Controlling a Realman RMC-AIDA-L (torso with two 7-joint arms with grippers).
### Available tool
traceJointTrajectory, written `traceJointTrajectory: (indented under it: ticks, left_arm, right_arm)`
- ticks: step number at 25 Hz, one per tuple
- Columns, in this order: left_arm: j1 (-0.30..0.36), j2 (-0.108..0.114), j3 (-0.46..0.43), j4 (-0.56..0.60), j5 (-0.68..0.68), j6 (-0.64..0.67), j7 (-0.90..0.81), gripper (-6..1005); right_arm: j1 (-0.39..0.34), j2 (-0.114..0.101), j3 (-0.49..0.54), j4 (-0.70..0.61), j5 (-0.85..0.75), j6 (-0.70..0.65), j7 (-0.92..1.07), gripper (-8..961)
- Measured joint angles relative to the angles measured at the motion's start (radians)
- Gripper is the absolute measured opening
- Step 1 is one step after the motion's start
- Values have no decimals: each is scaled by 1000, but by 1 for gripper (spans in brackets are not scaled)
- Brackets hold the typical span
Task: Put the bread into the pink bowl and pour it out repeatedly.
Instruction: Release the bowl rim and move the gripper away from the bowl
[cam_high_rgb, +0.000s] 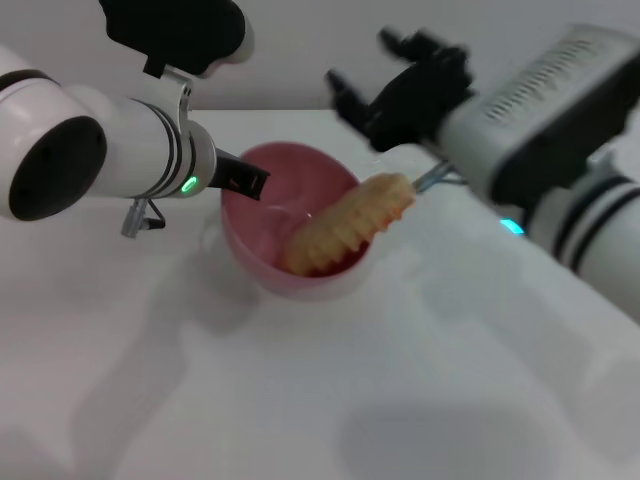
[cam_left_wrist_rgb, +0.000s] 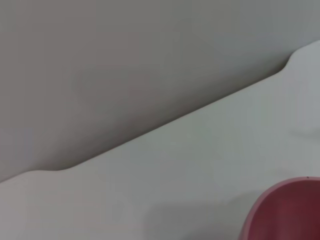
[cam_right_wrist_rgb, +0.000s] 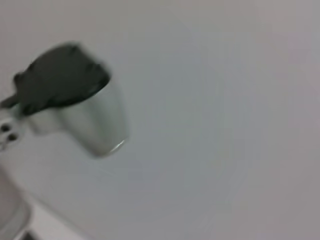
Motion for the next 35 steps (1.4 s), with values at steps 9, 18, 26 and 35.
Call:
traceJointTrajectory:
  ticks: [9, 18, 26, 35]
  left_arm:
    - [-9, -5, 25, -9, -66, 27, 30, 47]
    - [-26, -5, 50, -15, -108, 47, 34, 47]
    - [-29, -6, 61, -21, -119, 48, 32, 47]
    - [-46, -7, 75, -36, -193, 48, 24, 48]
  right_arm:
    - [-165, 4, 166, 79, -145, -364, -28, 632]
    - [-205, 4, 265, 268, 143, -595, -361, 631]
    - [-194, 2, 198, 398, 832, -738, -805, 631]
    - [-172, -2, 51, 495, 1091, -922, -943, 631]
